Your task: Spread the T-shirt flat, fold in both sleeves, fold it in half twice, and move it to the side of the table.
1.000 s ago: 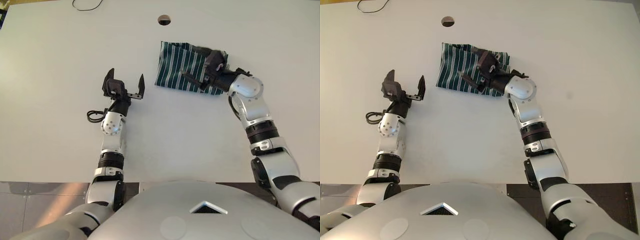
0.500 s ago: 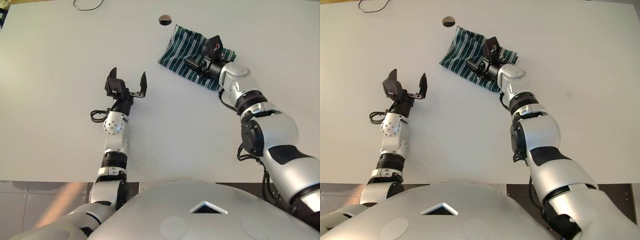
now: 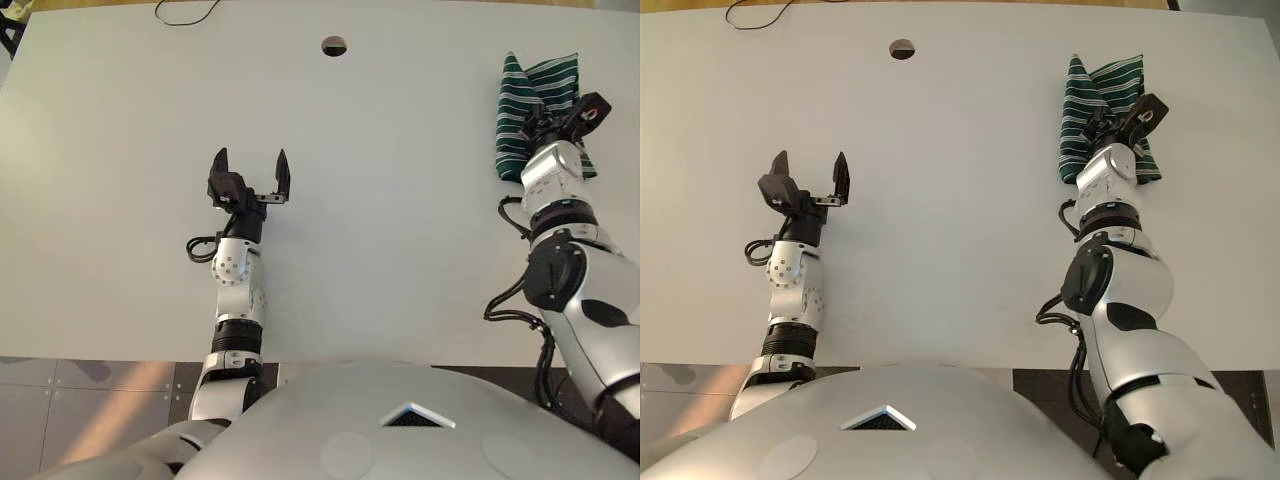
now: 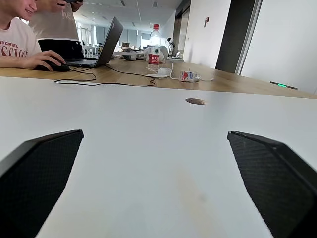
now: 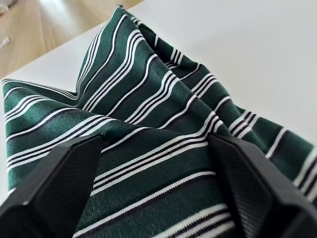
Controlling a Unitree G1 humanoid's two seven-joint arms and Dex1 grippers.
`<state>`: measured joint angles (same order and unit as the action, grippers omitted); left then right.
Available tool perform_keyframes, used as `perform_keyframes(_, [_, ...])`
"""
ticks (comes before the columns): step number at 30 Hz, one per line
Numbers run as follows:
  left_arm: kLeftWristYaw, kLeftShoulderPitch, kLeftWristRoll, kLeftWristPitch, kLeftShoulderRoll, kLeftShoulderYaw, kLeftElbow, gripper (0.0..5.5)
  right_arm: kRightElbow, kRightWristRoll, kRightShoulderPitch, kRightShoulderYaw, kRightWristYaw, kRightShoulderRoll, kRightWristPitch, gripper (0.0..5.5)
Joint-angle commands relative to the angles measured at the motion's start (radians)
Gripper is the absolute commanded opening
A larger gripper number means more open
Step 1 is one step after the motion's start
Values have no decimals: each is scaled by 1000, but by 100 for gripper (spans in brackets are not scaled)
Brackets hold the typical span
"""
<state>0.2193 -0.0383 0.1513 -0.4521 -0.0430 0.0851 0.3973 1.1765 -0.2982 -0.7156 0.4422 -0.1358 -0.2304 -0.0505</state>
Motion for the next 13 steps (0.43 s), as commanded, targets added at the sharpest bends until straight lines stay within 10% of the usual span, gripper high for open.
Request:
perform_keyframes(1, [8,-54,14,-10,12,3,-30,550,-104,42,127,-48,-71,127,-79,386])
perform_keyframes(9, [-87,-58,-68,-104,29,22,-97,550,-804,526,439,-572,48,199,-425,386])
perform_keyframes(13, [-208,-40,-173,-162,60,26,-170,550,-825,649,481,-636,-25,219,-431,386])
